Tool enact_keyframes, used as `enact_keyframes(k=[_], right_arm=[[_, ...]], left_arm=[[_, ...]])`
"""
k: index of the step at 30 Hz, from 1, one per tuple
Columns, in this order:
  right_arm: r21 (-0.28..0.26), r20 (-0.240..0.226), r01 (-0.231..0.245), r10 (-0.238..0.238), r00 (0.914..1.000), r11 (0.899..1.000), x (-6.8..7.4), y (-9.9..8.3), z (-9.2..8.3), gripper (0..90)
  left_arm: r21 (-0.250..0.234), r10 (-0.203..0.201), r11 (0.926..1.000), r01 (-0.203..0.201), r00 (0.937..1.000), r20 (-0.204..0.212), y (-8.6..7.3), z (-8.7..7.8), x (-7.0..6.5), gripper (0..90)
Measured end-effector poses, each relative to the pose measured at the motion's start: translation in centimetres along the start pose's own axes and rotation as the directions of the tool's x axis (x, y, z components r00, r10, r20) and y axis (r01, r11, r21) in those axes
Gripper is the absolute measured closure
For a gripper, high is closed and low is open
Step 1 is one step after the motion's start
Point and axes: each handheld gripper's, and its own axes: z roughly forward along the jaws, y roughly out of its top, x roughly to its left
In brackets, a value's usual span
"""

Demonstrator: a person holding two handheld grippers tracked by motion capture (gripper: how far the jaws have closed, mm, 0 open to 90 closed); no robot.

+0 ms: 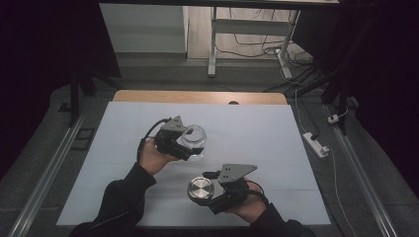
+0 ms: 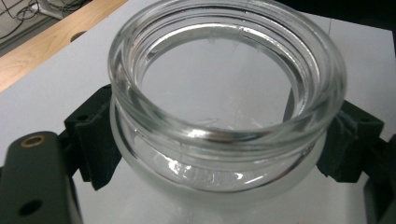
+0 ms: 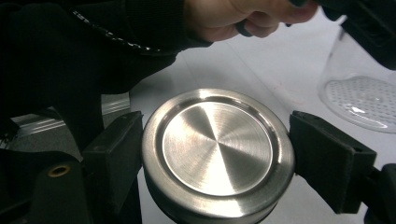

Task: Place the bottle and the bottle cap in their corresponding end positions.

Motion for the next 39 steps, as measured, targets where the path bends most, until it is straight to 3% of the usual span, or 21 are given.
enact_keyframes(k=[19, 29, 39], right_arm=[[0.054, 0.008, 0.000, 0.000, 1.0000, 0.999, -0.7, -1.9, 2.1, 19.7], [0.079, 0.011, -0.032, 0.032, 0.9994, 0.996, -1.3, -3.2, 3.7, 19.7], [0.117, 0.025, -0.051, 0.048, 0.9985, 0.992, -2.1, -4.5, 5.0, 19.7]], left_arm=[[0.020, -0.026, 0.9994, 0.027, 0.9988, -0.043, -1.4, 3.0, 1.4, 15.8], [0.003, -0.028, 0.9996, 0.028, 0.9973, -0.069, -1.5, 3.6, 1.7, 15.8], [0.033, -0.029, 0.9990, 0.032, 0.9950, -0.095, -2.3, 4.8, 2.0, 15.8]])
